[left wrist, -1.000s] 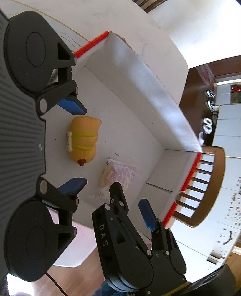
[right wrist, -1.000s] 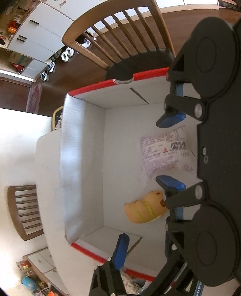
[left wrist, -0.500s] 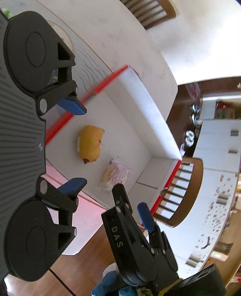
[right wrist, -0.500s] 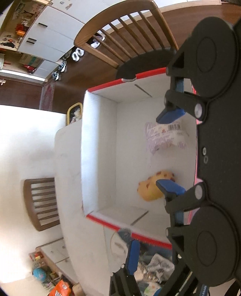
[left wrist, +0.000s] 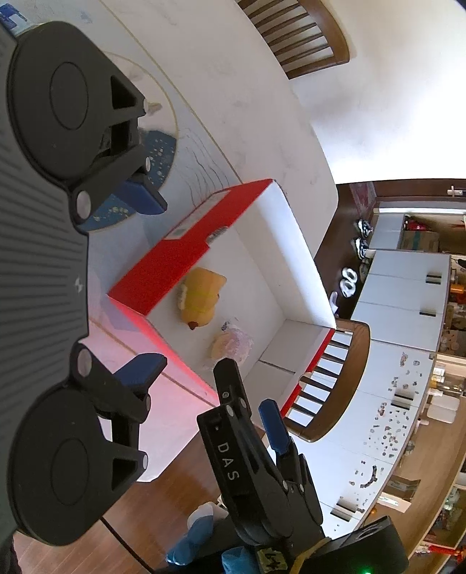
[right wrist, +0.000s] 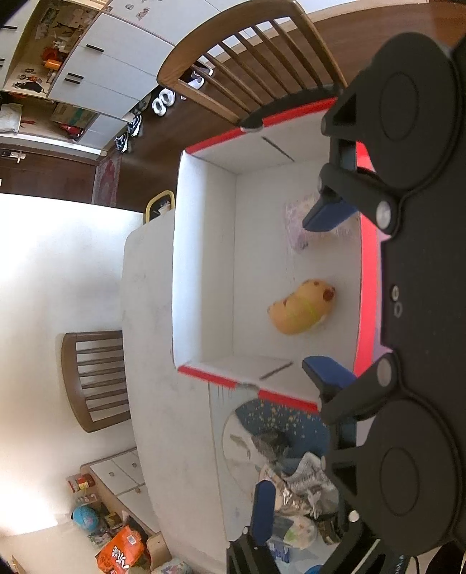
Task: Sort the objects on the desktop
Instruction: 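Withdraw both grippers from the box back over the table, then grasp the mint-green stick with the right gripper while the left gripper approaches the dark snack bar, then grasp the dark snack bar with the left gripper while the right gripper lifts the green stick, then carry the snack bar and green stick over the red shoebox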
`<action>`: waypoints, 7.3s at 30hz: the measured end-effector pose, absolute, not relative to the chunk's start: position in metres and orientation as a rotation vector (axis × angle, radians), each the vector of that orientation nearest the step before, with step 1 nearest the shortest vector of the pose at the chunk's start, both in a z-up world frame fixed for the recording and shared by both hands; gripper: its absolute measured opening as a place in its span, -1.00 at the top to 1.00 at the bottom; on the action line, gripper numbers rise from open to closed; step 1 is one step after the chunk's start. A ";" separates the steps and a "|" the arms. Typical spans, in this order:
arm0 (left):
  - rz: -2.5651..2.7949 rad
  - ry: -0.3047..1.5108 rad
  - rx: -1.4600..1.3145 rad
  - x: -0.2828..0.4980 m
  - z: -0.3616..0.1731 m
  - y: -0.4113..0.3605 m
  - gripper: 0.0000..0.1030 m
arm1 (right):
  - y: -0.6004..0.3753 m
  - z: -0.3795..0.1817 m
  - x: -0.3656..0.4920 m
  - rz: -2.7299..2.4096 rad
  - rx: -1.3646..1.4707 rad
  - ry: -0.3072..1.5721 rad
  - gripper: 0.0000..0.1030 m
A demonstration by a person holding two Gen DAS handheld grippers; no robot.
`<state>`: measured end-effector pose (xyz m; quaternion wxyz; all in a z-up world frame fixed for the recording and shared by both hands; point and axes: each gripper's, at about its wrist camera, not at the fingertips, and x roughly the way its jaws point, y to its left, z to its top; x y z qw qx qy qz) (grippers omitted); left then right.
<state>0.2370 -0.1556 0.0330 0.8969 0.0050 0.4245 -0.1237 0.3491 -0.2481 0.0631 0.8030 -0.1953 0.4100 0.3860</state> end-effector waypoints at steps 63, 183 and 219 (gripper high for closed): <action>-0.123 0.865 0.005 0.074 -0.067 0.023 -0.99 | -0.110 -0.028 0.148 0.910 -0.457 0.894 -0.77; -0.246 0.916 -0.005 0.097 -0.076 -0.010 0.34 | -0.176 -0.012 0.137 0.792 -0.402 0.933 0.89; -0.331 0.749 0.005 0.167 0.016 -0.085 0.34 | -0.231 0.087 0.226 0.819 -0.280 0.732 0.91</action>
